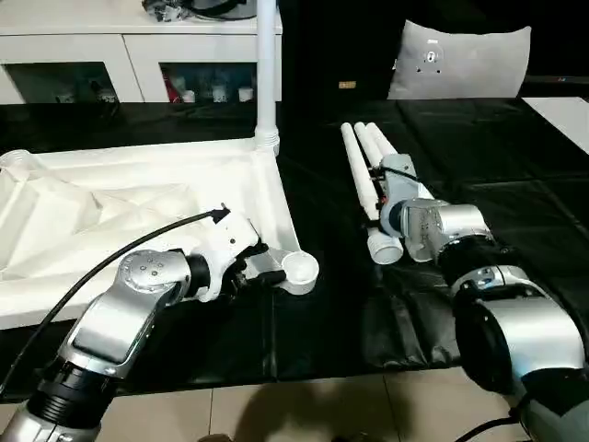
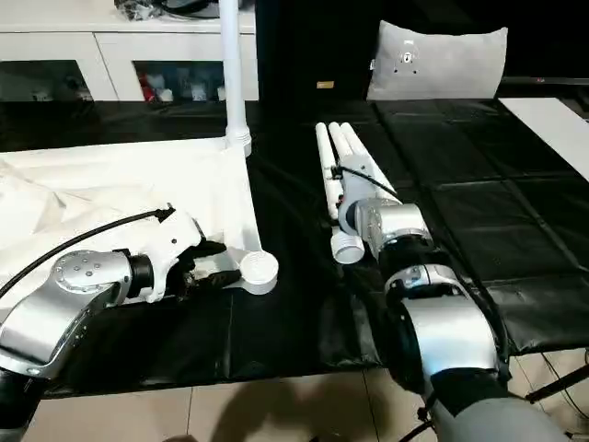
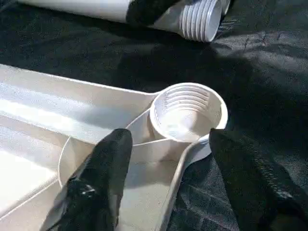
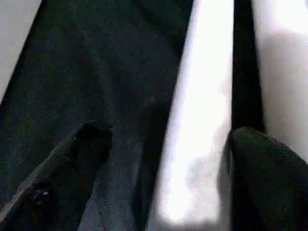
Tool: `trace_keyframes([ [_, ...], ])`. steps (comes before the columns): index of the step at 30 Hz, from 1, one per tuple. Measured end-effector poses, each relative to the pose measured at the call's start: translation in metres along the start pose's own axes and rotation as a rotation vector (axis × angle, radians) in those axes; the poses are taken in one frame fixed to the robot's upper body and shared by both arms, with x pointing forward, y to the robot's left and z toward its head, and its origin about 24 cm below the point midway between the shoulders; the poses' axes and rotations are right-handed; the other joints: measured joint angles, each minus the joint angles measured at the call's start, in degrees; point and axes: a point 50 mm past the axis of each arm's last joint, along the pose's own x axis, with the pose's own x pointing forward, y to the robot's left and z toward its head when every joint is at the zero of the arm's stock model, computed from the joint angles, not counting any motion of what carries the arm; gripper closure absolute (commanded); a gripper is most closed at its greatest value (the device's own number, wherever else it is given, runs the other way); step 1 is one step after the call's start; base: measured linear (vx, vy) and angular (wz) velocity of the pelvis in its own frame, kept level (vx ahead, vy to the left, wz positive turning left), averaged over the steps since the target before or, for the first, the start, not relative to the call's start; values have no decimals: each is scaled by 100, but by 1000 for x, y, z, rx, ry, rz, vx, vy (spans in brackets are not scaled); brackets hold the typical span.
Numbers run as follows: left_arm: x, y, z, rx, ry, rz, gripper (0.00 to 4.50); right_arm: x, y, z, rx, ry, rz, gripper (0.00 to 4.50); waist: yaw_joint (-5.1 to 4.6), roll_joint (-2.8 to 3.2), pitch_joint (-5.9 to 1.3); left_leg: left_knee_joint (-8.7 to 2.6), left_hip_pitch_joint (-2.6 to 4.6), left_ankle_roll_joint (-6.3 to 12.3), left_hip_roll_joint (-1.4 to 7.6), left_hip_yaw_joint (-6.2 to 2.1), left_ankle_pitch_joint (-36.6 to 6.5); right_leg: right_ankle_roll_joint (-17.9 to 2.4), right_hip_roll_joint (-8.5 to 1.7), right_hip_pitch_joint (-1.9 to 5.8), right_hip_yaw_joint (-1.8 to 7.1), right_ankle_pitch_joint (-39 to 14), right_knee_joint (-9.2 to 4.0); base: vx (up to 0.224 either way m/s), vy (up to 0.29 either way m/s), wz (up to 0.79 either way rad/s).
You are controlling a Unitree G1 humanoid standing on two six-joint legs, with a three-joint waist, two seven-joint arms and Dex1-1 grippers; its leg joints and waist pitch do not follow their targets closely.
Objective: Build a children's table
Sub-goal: Pick table leg
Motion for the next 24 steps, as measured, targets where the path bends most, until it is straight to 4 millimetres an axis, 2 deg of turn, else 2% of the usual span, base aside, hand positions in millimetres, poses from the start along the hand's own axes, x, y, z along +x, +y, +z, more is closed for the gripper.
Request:
trace_keyframes([
  [1, 0, 0, 0, -1, 2, -2, 117, 0, 0, -1, 5, 8, 6, 43, 0, 0, 0, 1, 0, 0, 0, 0, 0, 0, 0, 0, 0, 0, 1, 0, 0, 0],
  [2, 0, 0, 0, -1, 3, -3, 107, 0, 1, -1, 8, 14, 11, 74, 0, 0, 0, 1, 1, 0, 0, 0, 0, 0, 0, 0, 0, 0, 1, 0, 0, 0],
  [4, 0, -1, -1, -3, 6, -10, 96, 1, 2, -2, 14, 33, 25, 81, 0, 0, 0, 1, 2, 0, 0, 0, 0, -1, 0, 0, 0, 0, 2, 0, 0, 0],
  [5, 1, -1, -1, -4, 7, -12, 72, 1, 2, -2, 16, 37, 31, 93, 0, 0, 0, 1, 2, 0, 0, 0, 0, 0, 0, 1, 0, 0, 3, 0, 0, 0],
  [14, 3, -5, 0, 0, 9, -28, 2, 0, 1, -5, 108, 61, 64, 175, -1, -7, -5, 7, 4, 0, 1, 0, 0, -1, 0, 2, 0, 0, 10, 0, 0, 0],
  [24, 13, -14, 2, -6, -3, -58, 0, 0, 1, -9, 147, 84, 99, 248, -5, -21, -11, 23, 8, 0, 3, 0, 0, 0, -1, 4, 1, 0, 27, 0, 0, 0],
])
